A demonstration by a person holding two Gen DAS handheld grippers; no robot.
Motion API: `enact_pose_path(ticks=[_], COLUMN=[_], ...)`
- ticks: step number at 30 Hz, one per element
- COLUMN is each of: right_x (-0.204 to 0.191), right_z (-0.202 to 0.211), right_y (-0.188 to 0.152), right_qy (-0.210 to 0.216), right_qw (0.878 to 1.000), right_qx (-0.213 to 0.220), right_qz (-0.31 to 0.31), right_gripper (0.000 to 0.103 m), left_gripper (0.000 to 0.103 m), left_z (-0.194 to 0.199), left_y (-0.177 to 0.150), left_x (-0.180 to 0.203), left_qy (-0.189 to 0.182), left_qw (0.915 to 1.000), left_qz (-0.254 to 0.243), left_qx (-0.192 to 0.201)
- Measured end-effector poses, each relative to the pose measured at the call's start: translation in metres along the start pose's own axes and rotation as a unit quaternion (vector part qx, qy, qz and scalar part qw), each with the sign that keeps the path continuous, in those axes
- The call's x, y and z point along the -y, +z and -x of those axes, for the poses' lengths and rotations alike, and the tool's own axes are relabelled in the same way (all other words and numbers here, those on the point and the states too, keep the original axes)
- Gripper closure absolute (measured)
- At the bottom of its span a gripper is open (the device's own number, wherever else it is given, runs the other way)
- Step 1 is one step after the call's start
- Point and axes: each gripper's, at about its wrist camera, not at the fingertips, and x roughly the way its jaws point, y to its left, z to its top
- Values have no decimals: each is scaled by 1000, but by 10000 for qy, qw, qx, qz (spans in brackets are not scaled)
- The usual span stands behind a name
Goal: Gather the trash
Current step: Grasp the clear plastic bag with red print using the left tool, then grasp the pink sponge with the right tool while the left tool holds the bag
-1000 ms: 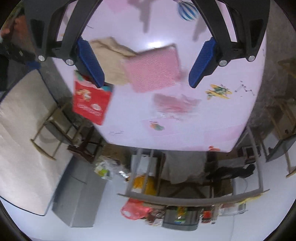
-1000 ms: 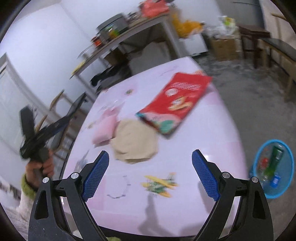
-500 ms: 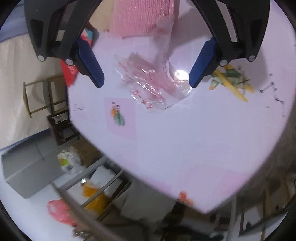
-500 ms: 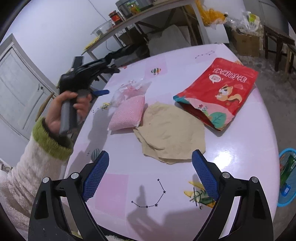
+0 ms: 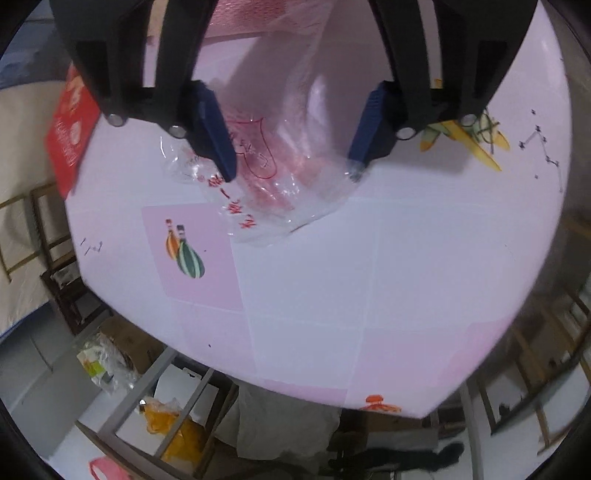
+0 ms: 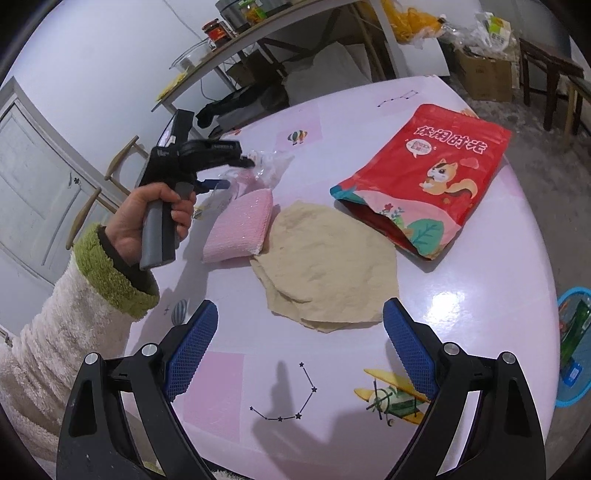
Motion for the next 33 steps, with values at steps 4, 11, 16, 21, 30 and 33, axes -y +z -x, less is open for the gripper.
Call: enact_pose_path(ticks=[4, 11, 16, 21, 30, 33], right_x=[6, 10, 13, 12, -20, -39], right_z=[1, 11, 18, 22, 8, -5], right_y=[-2, -6, -8, -7, 20, 35], right_qy=[-16, -59, -127, -69, 432, 546], right_qw=[10000, 9999, 9997, 9997, 9985, 9967], right_qx=[-5, 88, 179, 203, 127, 38], right_qz=[-85, -125, -141, -118, 296, 595], right_gripper=[16, 16, 16, 16, 16, 16], left_gripper=[84, 103, 103, 103, 103, 103], left_z=[1, 8, 39, 85, 150, 159], left_y=[-2, -2, -1, -7, -59, -86], left_x=[-9, -26, -35, -47, -61, -72], left_qy=[-88, -864, -1266, -1627, -1431, -1386], left_qw=[9999, 9929, 9828, 9705, 9743, 9751], left_qz=[82, 749, 1008, 1069, 439, 390], left_qx=[74, 340, 894, 1420, 1681, 1686])
